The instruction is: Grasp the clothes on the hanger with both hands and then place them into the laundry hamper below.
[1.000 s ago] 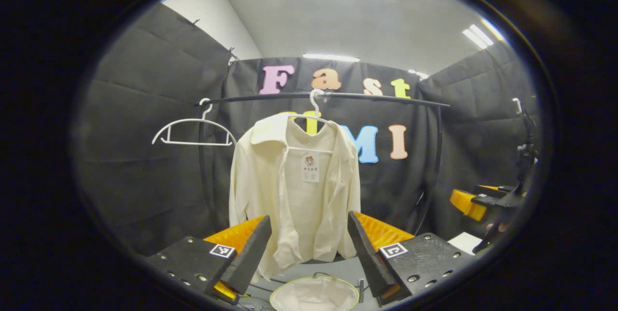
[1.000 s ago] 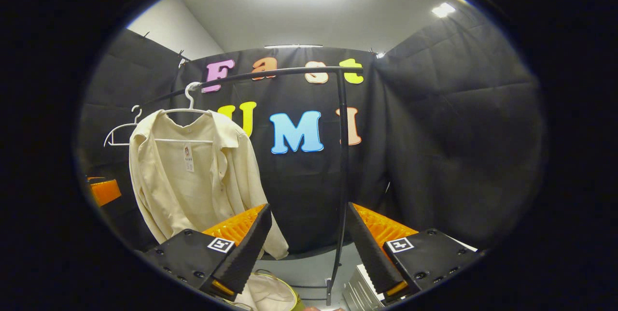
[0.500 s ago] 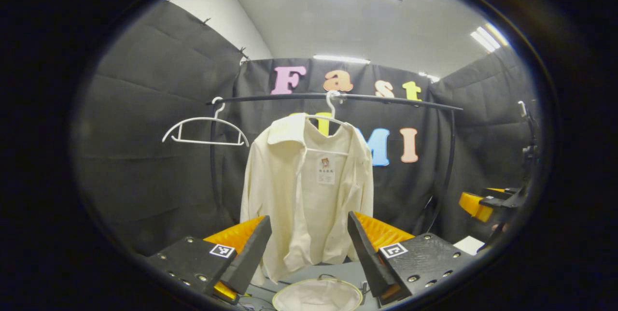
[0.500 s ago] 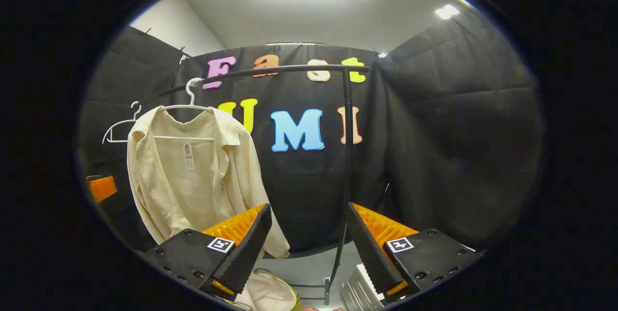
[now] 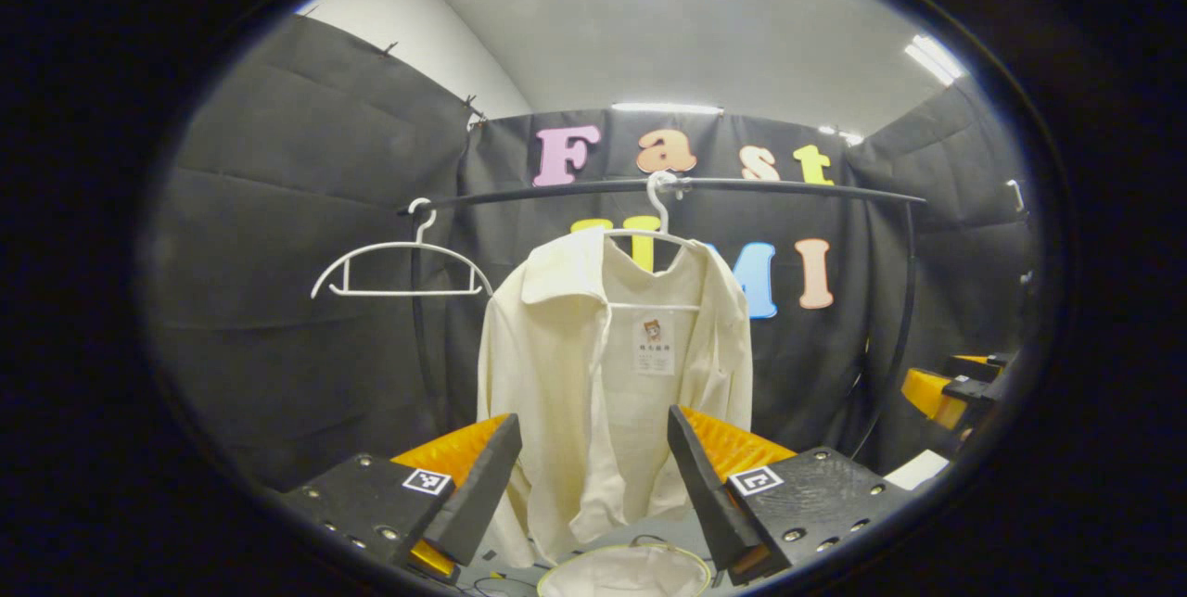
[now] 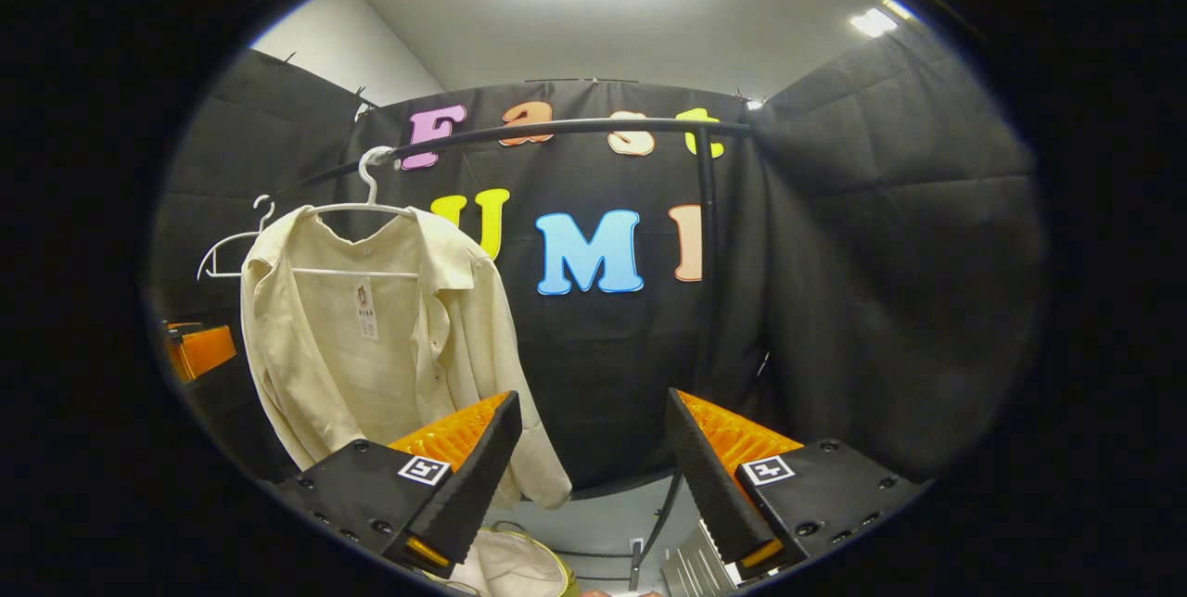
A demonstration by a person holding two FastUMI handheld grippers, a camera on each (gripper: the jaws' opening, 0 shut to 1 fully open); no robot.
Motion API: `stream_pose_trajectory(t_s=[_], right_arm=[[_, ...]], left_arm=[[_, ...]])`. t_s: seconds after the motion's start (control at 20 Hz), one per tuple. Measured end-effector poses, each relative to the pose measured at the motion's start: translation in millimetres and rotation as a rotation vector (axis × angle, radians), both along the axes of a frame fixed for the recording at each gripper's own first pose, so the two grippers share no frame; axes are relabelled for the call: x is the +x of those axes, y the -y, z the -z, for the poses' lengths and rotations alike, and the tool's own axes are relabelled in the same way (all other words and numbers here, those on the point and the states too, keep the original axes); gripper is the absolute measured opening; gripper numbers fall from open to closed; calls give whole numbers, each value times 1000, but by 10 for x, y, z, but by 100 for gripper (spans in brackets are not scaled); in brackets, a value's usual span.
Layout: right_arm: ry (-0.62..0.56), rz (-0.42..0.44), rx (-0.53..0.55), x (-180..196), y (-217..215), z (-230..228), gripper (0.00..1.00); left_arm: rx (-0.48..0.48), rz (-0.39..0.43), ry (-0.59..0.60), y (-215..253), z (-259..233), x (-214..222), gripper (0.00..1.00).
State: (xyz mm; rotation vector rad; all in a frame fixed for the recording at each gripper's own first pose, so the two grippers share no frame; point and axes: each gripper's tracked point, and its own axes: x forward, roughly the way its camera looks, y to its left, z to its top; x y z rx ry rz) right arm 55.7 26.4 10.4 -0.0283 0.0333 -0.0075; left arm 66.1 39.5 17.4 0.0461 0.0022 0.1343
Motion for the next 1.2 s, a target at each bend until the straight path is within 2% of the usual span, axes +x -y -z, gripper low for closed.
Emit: stream_pose_trajectory(t_s=[0.3,0.35,0.45,0.55,0.6,0.75,0.9,0.95,1.05,1.2], right_arm=[[-9,-64,48,478,-77,42,98],[-11,-80,49,524,-96,57,98],[-18,-103,46,655,-119,98,98],[-31,-131,53,783,-156,154,96],[-37,-143,58,831,-171,176,98],[-60,-177,58,967,-203,281,100],[-67,-196,40,1060,-126,338,98],[-67,-197,34,1100,-100,355,98],[-75,-199,23,1169,-49,400,98],[-94,-198,36,1303,13,467,96]], left_arm=[[77,-80,21,10,-160,450,90],[86,-87,41,15,-234,505,95],[88,-115,50,-13,-294,633,90],[64,-131,32,-40,-224,763,90],[57,-152,26,-99,-205,815,92],[24,-240,4,-287,-104,980,89],[-61,-293,-9,-389,-6,1169,90],[-90,-302,-9,-400,14,1227,94],[-133,-325,-4,-448,37,1335,90],[-125,-383,6,-568,0,1406,92]])
